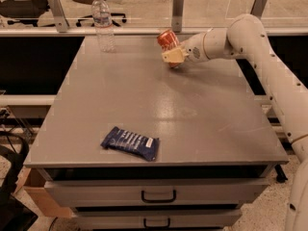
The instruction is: Place coke can upright
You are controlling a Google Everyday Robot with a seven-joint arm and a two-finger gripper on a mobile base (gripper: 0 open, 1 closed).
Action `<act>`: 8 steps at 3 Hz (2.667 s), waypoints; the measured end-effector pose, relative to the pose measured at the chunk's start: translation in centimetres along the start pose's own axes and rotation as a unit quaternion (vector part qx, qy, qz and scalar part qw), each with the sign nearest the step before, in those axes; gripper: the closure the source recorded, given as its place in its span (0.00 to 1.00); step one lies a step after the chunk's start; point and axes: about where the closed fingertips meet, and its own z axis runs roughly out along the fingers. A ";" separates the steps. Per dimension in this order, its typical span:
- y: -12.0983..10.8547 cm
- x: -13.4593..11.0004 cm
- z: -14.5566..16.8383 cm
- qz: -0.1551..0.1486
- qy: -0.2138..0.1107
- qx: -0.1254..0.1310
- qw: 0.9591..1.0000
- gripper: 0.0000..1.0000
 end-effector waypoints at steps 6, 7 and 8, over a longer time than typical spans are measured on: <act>-1.1 -3.2 -2.1 0.038 -0.124 -0.004 0.992 1.00; -1.2 -2.8 -2.6 0.027 -0.135 -0.004 0.991 1.00; -1.4 -2.2 -3.1 0.008 -0.146 -0.005 0.989 1.00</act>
Offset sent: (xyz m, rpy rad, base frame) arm 0.0270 -0.0082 0.0342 0.3274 -0.0328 -0.0460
